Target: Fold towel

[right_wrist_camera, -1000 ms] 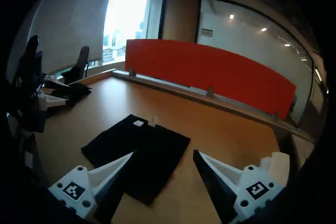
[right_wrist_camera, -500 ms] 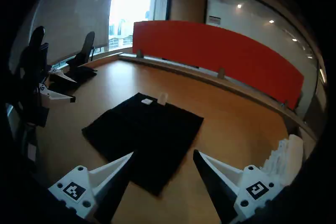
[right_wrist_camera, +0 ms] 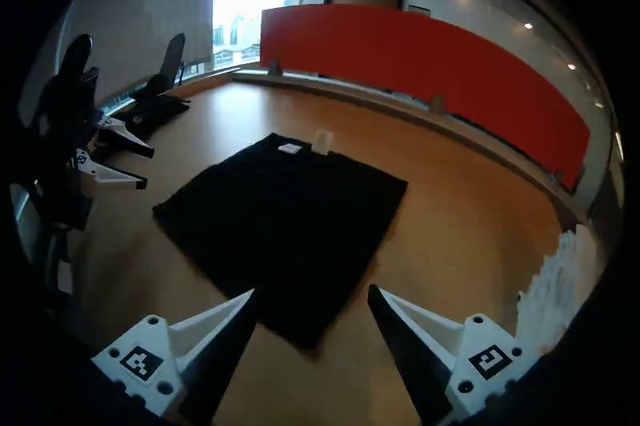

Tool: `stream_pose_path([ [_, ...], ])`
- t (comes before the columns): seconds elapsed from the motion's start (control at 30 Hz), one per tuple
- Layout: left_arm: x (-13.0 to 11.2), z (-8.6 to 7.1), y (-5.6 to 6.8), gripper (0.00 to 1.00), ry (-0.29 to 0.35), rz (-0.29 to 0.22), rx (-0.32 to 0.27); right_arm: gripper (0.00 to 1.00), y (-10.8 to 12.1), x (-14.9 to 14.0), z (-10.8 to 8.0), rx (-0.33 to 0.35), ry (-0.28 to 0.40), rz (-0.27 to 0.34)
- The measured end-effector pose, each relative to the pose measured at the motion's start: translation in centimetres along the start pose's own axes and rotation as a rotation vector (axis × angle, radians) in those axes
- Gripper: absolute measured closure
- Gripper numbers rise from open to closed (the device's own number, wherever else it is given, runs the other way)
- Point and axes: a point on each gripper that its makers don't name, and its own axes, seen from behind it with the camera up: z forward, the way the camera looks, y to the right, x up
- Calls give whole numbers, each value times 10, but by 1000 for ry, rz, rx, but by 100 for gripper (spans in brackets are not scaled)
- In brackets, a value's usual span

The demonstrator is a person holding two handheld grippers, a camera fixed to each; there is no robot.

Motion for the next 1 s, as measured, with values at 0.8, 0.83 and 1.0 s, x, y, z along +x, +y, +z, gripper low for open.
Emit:
stream_pose_path([
  [0.8, -45, 29, 16, 4, -171, 17, -55, 6, -10, -52, 18, 78, -153, -23],
  [0.83, -46, 29, 17, 4, -175, 18, -57, 7, -10, -53, 18, 79, -156, -23],
  [1.0, -52, 31, 22, 8, -199, 24, -66, 8, -9, -57, 20, 81, -169, -23],
])
